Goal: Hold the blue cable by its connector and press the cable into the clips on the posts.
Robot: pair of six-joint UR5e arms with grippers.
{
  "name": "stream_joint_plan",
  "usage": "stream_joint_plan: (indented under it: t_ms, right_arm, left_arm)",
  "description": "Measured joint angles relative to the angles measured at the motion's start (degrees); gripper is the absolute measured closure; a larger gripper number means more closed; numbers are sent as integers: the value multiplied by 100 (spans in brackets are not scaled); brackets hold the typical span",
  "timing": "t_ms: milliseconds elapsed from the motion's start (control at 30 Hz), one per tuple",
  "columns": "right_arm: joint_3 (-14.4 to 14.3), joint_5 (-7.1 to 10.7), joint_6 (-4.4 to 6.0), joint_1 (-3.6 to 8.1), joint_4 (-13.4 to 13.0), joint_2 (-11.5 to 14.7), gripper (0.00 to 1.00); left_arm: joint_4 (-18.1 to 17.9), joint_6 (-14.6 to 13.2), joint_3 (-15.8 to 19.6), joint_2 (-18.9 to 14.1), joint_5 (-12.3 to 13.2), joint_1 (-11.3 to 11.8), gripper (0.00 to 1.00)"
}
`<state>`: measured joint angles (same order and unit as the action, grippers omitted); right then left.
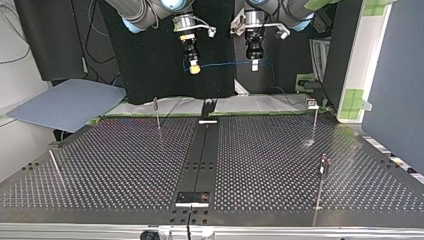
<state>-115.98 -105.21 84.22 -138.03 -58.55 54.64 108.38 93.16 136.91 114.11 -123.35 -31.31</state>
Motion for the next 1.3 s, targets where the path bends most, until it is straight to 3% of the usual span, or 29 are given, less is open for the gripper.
stream_joint_plan:
  t_ms: [167,400,567,800,1033,1300]
  right_arm:
    - [45,-46,46,-47,46,-47,100]
    - [365,-366,210,-284,366,-330,100]
    - [628,-628,314,-210,628,-198,100]
    - [1049,-989,374,-48,1050,204,100]
    - [1401,-775,393,90,1412,566,100]
    - [1673,-291,401,222,1901,1055,100]
  left_arm:
    - [9,-10,-12,11,-11,-10,99]
    - [296,-1,-294,25,-294,-137,99]
    - [531,180,-524,-184,-517,-121,99]
    - [907,23,-617,-557,-846,-65,99]
    - [1290,-43,-772,-941,-919,-38,99]
    - [1785,-61,-1144,-1433,-1079,-14,99]
